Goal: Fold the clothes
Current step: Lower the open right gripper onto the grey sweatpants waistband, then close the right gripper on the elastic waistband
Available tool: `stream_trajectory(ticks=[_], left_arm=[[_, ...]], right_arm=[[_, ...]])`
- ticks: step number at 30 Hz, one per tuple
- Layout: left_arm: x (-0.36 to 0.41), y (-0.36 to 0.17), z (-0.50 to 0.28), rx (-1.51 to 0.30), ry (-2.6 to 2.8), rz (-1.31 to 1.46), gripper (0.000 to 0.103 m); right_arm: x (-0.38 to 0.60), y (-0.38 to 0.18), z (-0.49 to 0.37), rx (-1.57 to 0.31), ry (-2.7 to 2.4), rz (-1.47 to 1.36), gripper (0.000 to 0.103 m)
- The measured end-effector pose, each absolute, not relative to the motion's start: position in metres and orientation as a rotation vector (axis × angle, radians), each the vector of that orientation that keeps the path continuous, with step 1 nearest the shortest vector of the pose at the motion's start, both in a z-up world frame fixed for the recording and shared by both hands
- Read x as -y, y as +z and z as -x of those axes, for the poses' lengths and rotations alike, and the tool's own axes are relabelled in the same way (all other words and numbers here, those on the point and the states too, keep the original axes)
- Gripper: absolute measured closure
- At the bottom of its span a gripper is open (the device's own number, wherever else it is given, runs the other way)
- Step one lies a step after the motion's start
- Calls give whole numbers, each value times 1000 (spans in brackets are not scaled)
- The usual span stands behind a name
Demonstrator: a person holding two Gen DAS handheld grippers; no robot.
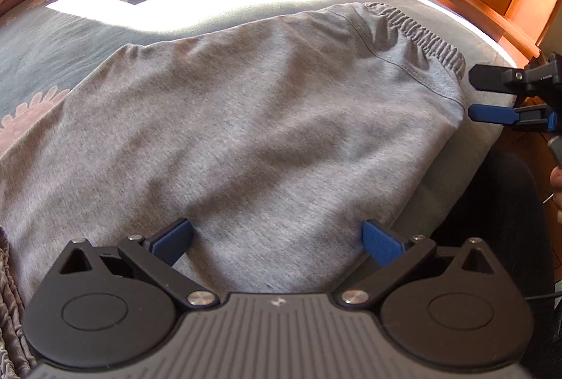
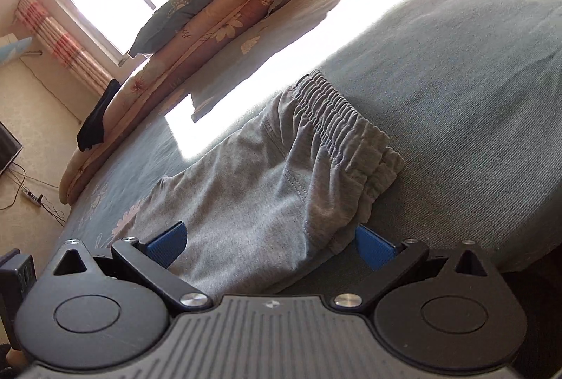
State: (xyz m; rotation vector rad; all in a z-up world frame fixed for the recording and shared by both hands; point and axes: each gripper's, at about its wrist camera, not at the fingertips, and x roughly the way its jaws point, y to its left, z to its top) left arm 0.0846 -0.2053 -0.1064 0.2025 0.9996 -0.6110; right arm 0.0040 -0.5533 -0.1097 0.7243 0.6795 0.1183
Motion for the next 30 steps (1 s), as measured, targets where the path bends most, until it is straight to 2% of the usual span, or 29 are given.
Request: stream_trajectory(ticks=[8, 22, 30], left_arm=[[204, -106, -88, -1018, -595, -166, 1], [187, -106, -95, -1027, -609, -8, 1], [186, -107, -91, -996, -634, -43, 1]], right_arm=[[595, -140, -28, -660, 105, -1069, 0], [597, -140, -48, -694, 15, -1107, 0], [597, -138, -45, -700, -10, -1072, 0]])
